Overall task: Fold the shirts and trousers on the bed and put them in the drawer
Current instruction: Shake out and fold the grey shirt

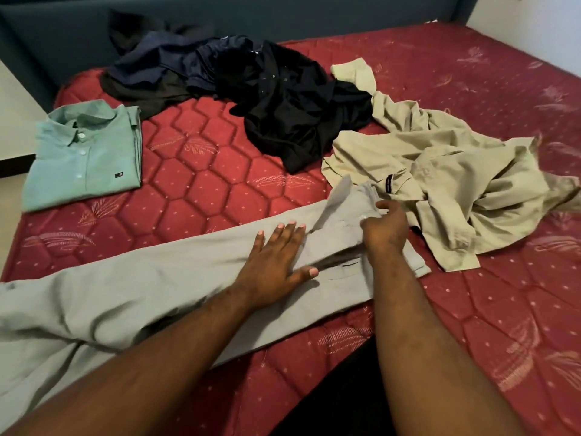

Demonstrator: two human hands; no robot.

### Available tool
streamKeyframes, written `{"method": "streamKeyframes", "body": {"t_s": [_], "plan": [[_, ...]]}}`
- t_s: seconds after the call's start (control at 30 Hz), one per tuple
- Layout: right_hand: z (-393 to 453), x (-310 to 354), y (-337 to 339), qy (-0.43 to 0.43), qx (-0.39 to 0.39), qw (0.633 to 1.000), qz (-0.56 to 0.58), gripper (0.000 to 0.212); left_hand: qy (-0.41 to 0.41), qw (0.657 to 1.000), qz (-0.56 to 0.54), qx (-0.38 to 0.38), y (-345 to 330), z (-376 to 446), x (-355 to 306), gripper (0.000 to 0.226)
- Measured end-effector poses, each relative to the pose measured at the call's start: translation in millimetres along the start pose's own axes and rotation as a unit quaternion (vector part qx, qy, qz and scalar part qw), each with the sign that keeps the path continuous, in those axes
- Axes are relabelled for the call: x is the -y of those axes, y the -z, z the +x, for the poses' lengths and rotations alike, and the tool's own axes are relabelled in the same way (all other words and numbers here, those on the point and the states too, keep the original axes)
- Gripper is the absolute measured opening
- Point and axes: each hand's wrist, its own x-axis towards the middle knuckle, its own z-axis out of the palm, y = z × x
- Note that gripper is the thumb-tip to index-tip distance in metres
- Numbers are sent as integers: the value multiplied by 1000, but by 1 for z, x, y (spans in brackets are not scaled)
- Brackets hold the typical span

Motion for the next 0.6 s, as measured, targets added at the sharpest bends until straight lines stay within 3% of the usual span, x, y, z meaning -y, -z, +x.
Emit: {"method": "streamKeyframes", "body": {"t_s": [0.07, 0.13, 0.3, 0.37, 0.43, 0.47, 0.5, 0.53, 0.6], "plan": [[-2, -4, -1, -3, -10, 1000, -7, 39, 4, 997, 26, 69, -3, 1, -2, 90], [-6, -4, -3, 14, -6, 999, -32, 40, 12, 998, 18, 53, -4, 1, -5, 86], [-36, 8, 2, 128, -24, 973, -192, 46, 15, 989, -116, -88, 21, -34, -2, 73], [-49, 13, 10, 123, -43, 966, -224, 44, 33, 951, -230, -202, 33, -71, 8, 57], [-73, 20, 9, 140, -24, 973, -181, 23, 90, 896, -275, -337, 45, -122, 27, 34], [-92, 23, 5, 123, 31, 985, -116, 14, 128, 874, -265, -387, 51, -147, 39, 25], [-117, 24, 0, 62, 127, 989, -47, 19, 174, 855, -250, -419, 54, -168, 56, 20], [-147, 21, -8, -30, 247, 968, 12, 25, 223, 840, -244, -431, 52, -185, 81, 19], [-219, 13, -25, -196, 456, 868, 29, 23, 323, 809, -264, -413, 51, -215, 130, 29]]}}
